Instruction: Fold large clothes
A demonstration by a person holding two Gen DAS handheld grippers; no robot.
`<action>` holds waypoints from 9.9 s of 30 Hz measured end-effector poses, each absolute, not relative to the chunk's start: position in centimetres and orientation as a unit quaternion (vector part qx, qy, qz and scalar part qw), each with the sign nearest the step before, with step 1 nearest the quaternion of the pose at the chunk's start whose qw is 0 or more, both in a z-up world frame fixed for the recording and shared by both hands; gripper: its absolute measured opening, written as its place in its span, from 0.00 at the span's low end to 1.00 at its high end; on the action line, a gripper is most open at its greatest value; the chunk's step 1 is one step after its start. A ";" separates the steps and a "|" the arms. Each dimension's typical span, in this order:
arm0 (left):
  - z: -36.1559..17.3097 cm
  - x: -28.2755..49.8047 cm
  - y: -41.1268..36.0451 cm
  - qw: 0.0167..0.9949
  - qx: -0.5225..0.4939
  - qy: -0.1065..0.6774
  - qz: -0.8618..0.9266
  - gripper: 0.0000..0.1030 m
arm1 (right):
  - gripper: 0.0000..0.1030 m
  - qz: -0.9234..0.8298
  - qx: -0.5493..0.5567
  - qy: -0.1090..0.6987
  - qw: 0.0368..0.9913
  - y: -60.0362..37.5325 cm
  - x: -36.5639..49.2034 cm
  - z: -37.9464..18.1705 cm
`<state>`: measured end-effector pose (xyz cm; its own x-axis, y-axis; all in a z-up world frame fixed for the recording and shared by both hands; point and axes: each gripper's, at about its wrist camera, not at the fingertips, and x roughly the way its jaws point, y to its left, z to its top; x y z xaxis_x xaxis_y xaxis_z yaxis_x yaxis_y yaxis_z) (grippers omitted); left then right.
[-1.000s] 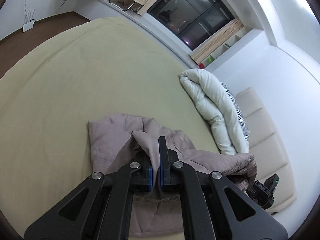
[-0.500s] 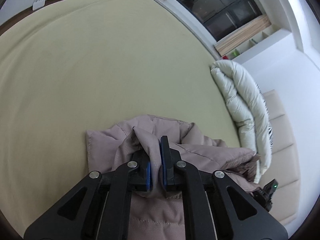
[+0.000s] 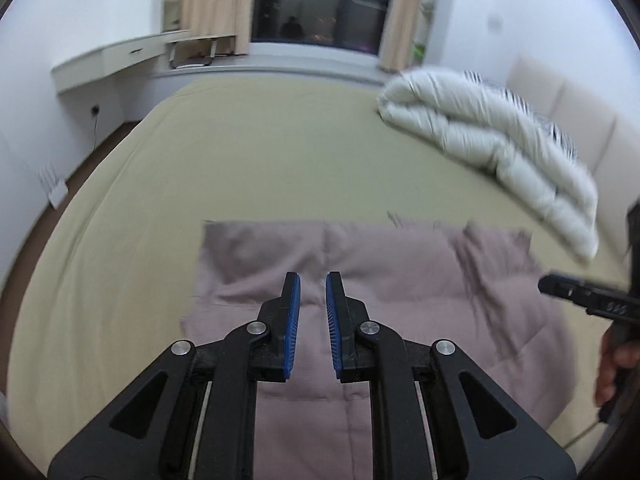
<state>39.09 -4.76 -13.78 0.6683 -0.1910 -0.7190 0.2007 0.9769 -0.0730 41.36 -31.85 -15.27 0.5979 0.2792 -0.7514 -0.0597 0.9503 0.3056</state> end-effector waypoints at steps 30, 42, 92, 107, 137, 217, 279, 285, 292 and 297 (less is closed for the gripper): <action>-31.1 50.8 -8.4 0.887 0.087 0.451 -0.047 0.12 | 0.64 0.033 0.045 0.473 0.879 -26.6 54.4 -25.6; -25.6 45.7 -6.5 0.893 0.054 0.440 -0.077 0.12 | 0.66 0.041 0.054 0.409 0.910 -29.4 47.9 -19.8; -32.5 43.9 -1.0 0.902 0.024 0.425 -0.066 0.12 | 0.72 0.028 -0.009 0.407 0.913 -25.0 42.2 -24.7; -29.6 35.2 -8.2 0.886 0.064 0.441 -0.126 0.13 | 0.74 -0.046 0.047 0.404 0.913 -33.2 33.7 -21.0; -28.1 49.8 -11.1 0.894 0.100 0.428 -0.091 0.13 | 0.65 0.104 0.036 0.427 0.898 -27.0 51.4 -18.5; -43.0 55.9 5.5 0.660 -0.404 0.559 -0.298 0.74 | 0.81 0.256 0.415 0.492 0.721 -47.7 43.5 -30.1; -34.9 39.9 12.3 0.768 -0.315 0.521 -0.201 0.60 | 0.86 0.096 0.468 0.367 0.798 -51.6 7.6 -21.7; -27.6 28.3 12.8 0.855 -0.167 0.473 -0.130 0.63 | 0.87 0.025 0.368 0.317 0.874 -49.3 4.4 -15.0; -16.6 17.7 5.3 0.957 0.020 0.291 -0.010 0.86 | 1.00 -0.081 0.211 0.153 0.962 -43.5 0.7 -5.4; -11.6 11.6 0.8 0.970 0.102 0.186 0.117 1.00 | 1.00 -0.096 0.186 0.108 0.972 -41.3 -1.1 -1.1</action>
<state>11.61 0.84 -11.64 0.9038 0.2644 -0.3364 -0.1891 0.9521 0.2404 -1.08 -41.30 -1.10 0.9584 -0.1465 -0.2448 0.2267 0.9121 0.3417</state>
